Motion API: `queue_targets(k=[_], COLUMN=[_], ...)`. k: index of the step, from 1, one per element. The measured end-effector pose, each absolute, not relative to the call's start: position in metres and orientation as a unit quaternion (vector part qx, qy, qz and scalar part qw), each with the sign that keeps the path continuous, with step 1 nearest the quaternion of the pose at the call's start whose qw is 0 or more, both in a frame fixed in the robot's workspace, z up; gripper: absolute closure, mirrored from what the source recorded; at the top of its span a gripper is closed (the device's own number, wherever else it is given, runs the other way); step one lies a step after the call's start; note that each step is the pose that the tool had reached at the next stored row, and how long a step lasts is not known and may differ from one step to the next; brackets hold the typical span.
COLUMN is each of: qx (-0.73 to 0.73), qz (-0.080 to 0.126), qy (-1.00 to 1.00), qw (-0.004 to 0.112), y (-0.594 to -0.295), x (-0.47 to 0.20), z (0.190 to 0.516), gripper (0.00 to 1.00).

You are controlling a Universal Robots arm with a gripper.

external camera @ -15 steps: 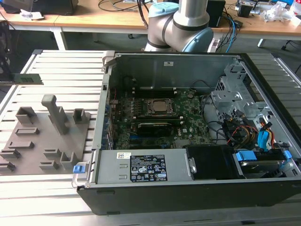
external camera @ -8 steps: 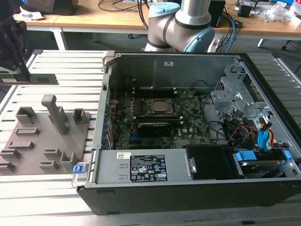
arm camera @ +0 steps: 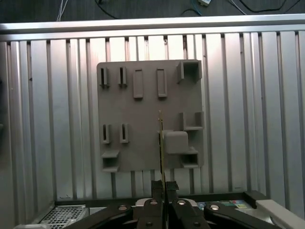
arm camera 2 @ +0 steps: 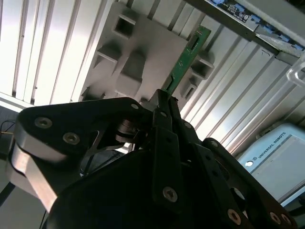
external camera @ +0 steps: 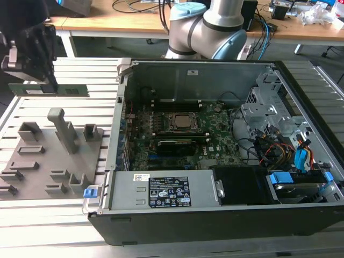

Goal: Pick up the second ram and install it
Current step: 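Pick up the second ram and move it above second insertion slot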

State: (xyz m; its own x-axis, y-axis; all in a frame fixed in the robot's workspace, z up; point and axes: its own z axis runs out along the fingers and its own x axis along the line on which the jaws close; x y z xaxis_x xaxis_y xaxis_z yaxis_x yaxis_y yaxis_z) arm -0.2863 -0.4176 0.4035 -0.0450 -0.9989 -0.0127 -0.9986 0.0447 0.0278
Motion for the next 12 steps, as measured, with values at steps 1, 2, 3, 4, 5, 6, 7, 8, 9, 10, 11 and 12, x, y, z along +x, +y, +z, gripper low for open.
queue_targets(k=[1,2,3,4,5,6,7,8,9,10,11,12], qx=[0.691,0.691,0.691,0.691,0.691,0.691,0.691,0.691,0.691,0.691,0.691,0.691], qz=[-0.015,-0.016,-0.016,-0.016,-0.017,-0.018,-0.018,-0.018,-0.019,-0.019,-0.019,-0.019], qy=[-0.723,-0.723,-0.723,-0.723,-0.723,-0.723,-0.723,-0.723,-0.723,-0.723,-0.723,-0.723], qw=[0.006,0.006,0.007,0.007,0.008,0.008,0.009,0.009,0.009,0.010,0.010,0.010], y=[-0.418,-0.418,-0.418,-0.418,-0.418,-0.418,-0.418,-0.418,-0.418,-0.418,-0.418,-0.418], x=[-0.278,-0.270,-0.264,-0.257,-0.249,-0.241,-0.235,-0.229,-0.224,-0.222,-0.217,-0.211], z=[0.404,0.404,0.404,0.404,0.404,0.404,0.404,0.404,0.404,0.404,0.404,0.404], gripper=[0.86,0.86,0.86,0.86,0.86,0.86,0.86,0.86,0.86,0.86,0.86,0.86])
